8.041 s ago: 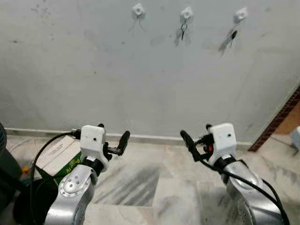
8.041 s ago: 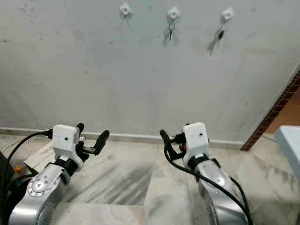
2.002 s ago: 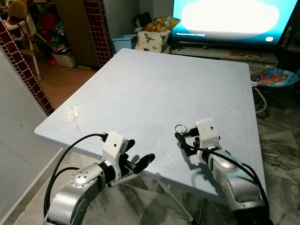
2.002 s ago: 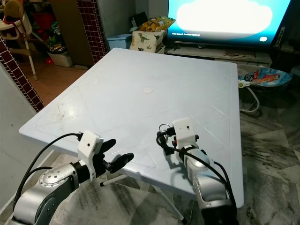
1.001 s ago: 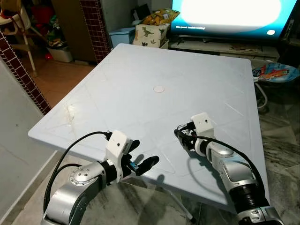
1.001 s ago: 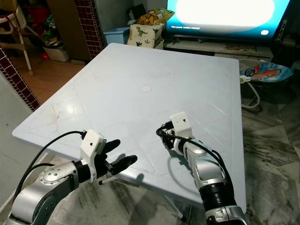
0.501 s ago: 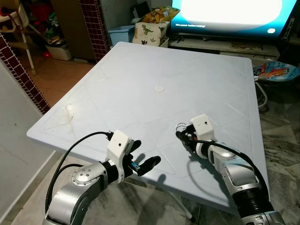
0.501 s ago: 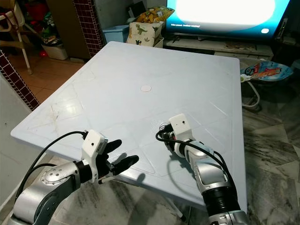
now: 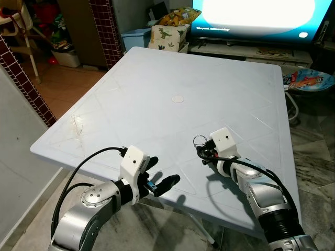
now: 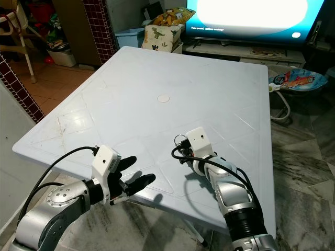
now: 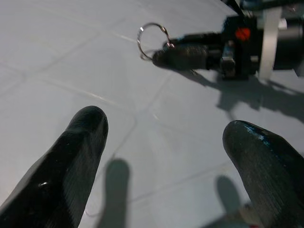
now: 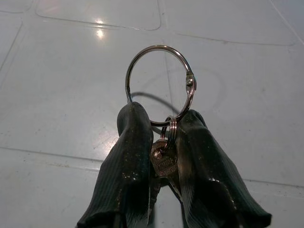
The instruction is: Hang keys on a hook
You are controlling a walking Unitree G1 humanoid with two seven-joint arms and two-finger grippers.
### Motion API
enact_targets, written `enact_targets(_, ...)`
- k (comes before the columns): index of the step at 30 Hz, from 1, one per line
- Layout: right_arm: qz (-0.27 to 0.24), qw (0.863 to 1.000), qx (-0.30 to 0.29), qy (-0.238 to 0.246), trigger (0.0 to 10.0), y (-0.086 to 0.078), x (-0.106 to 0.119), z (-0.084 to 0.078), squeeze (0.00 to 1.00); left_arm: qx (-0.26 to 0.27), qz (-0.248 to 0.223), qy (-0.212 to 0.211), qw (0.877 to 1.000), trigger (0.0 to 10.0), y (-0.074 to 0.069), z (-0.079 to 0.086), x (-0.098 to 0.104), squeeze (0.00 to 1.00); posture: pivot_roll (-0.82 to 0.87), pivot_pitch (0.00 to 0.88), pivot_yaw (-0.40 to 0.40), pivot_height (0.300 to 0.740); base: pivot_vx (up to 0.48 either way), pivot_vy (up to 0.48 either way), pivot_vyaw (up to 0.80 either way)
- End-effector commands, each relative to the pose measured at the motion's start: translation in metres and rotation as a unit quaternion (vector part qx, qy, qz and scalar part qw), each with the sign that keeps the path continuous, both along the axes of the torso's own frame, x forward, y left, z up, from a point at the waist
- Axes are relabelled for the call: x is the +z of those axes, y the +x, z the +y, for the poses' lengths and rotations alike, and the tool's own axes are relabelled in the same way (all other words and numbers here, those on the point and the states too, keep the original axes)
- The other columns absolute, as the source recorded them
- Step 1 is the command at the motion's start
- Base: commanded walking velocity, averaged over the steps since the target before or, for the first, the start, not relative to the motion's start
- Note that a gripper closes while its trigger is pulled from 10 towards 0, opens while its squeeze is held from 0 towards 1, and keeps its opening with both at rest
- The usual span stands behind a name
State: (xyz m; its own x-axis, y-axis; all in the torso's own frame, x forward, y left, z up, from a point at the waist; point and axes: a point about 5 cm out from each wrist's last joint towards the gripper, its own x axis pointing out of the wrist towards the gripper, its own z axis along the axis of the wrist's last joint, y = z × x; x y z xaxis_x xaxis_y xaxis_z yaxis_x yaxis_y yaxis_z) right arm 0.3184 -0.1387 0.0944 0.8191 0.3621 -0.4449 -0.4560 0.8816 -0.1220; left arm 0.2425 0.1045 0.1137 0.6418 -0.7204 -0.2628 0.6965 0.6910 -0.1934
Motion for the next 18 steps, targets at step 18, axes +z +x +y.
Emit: enact_targets(18, -0.219, 0.965, -0.125, -0.069, 0.0, 0.024, 0.049, -0.016, 0.0, 0.063, -0.059, -0.005, 0.996, 10.0, 0.019, 0.005, 0.014, 0.0, -0.03, 0.068, 0.048, 0.74, 0.0, 0.0, 0.0)
